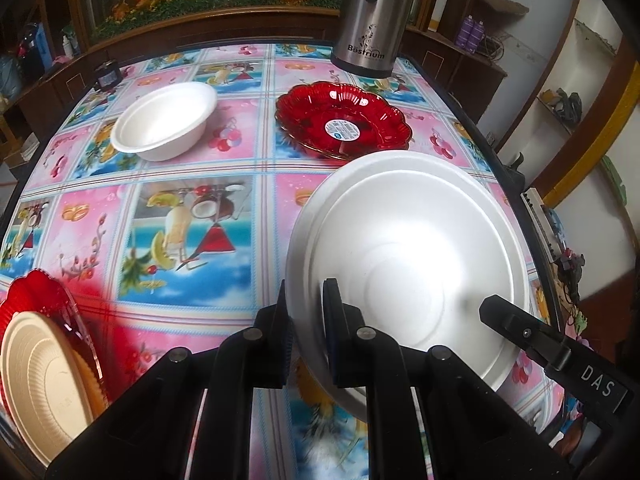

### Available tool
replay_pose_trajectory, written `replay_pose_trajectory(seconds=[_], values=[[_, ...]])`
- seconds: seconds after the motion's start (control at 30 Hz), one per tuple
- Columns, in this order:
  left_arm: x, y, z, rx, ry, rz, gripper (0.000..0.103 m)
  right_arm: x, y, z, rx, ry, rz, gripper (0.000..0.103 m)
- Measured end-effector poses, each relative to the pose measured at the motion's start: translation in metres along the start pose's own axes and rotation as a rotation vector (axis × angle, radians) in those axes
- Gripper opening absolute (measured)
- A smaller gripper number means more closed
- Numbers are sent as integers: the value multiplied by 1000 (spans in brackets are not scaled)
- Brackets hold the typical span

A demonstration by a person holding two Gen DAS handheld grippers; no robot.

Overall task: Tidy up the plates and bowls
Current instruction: 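Carry the white plates over the red plate stack with both tools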

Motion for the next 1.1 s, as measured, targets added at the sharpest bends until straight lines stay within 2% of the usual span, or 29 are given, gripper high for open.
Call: replay_pose_trajectory(seconds=[0.6,1.1], values=[[-49,25,29,-33,7,-73,11,-29,37,37,-81,-29,-45,11],[-75,52,77,-106,-19,-107,11,-24,69,79,-166,-74,-20,11]])
Point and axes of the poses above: each gripper's, at about its wrist camera, not at the fingertips, and x roughly the way its jaws point, z to its left, y to its underside, the point moved 8 cm from there along x, roughly the way its jaws point, and after that the axes turned 9 degrees about x, right-handed, at the moved point
